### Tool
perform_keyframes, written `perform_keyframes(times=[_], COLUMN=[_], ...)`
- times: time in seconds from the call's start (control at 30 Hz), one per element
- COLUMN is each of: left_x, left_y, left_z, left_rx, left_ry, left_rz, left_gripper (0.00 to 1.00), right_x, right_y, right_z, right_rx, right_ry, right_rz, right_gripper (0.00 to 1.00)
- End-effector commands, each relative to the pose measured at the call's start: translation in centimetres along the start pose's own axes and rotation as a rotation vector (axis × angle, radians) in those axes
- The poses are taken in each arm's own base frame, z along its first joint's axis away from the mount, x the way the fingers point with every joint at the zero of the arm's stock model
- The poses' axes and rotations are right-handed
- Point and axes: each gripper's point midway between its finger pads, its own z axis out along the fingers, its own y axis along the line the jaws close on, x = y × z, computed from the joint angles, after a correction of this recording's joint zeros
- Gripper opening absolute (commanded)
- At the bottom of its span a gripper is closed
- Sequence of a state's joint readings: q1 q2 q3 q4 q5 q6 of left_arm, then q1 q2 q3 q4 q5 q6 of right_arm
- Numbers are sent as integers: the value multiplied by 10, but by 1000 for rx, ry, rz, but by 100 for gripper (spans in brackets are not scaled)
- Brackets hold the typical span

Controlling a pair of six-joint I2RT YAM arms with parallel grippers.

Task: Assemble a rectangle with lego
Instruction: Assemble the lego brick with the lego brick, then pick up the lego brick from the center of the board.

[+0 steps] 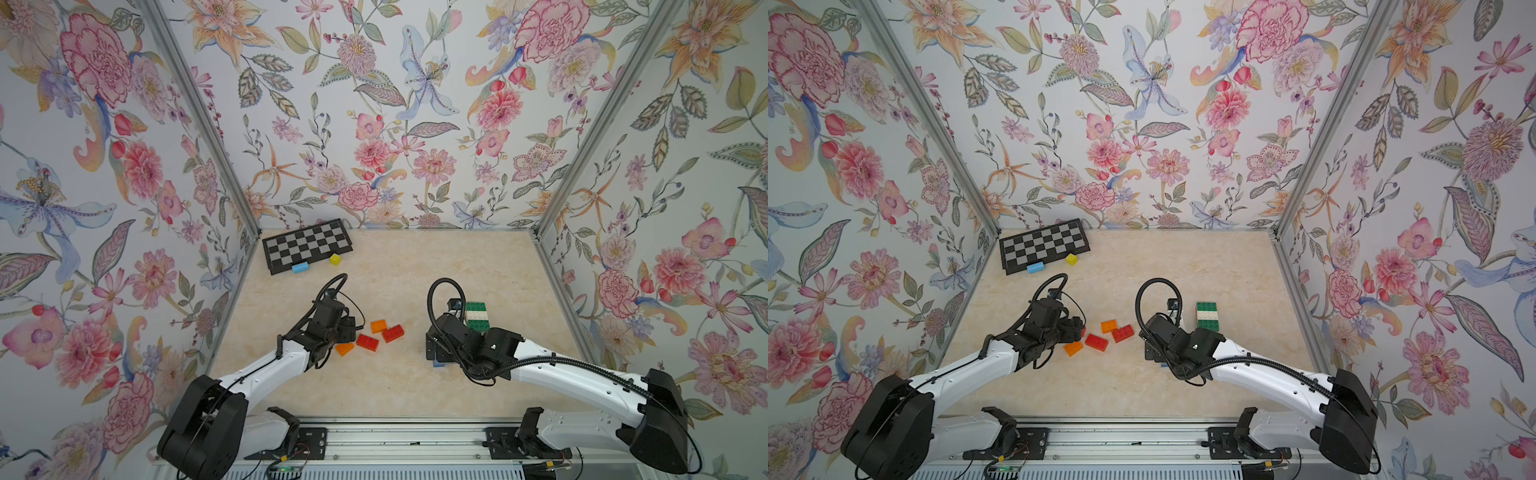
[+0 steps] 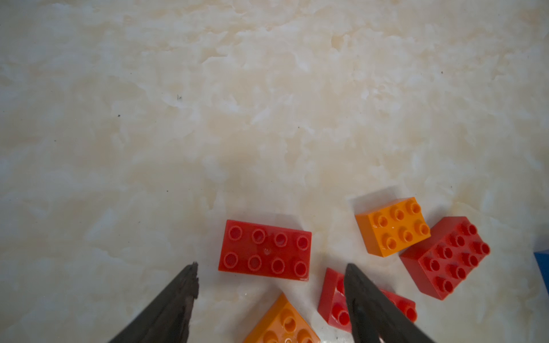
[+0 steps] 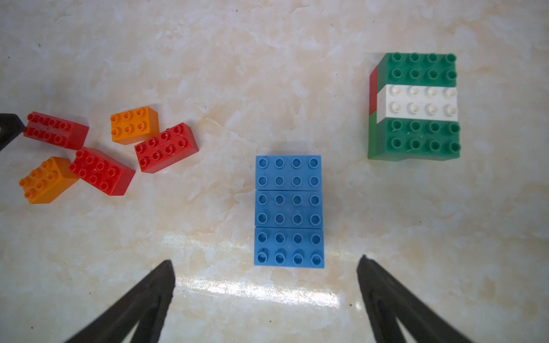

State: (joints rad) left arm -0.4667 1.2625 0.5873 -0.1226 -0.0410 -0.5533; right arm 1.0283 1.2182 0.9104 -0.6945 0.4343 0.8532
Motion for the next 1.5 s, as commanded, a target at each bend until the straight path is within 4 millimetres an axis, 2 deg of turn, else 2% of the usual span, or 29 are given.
perform_keyframes(times=[0.0, 0.17, 0.33, 0.63, 0.77, 0.83, 0.9, 1.03, 1.2, 1.3, 1.47], left_x=[19, 32, 45, 56, 59, 62, 64, 62, 56, 50, 45], left_y=[-4, -22, -5, -5, -5, -3, -2, -2, -3, -16, -50], left_z=[-3, -6, -1, 7, 11, 12, 13, 13, 9, -1, -23], left_rx=[38, 154, 57, 34, 26, 16, 12, 5, 6, 54, 142], left_ry=[131, 188, 258, 316, 333, 345, 352, 340, 299, 251, 165], left_rz=[160, 183, 202, 246, 248, 252, 248, 238, 194, 141, 33], left_gripper=[74, 70, 70, 72, 69, 65, 55, 42, 21, 14, 12], right_x=[-8, -11, -13, -12, -13, -13, -13, -11, -12, -15, -19], right_y=[-7, -13, -17, -25, -27, -27, -28, -30, -31, -30, -29], right_z=[-12, -17, -22, -25, -26, -26, -26, -24, -23, -25, -27], right_rx=[12, 8, -1, -1, 1, 1, 5, 11, 20, 19, 21], right_ry=[-43, -69, -88, -108, -115, -118, -118, -115, -115, -123, -133], right_rz=[12, 40, 52, 74, 82, 84, 83, 88, 80, 78, 63], right_gripper=[100, 100, 100, 100, 100, 100, 100, 100, 100, 100, 100])
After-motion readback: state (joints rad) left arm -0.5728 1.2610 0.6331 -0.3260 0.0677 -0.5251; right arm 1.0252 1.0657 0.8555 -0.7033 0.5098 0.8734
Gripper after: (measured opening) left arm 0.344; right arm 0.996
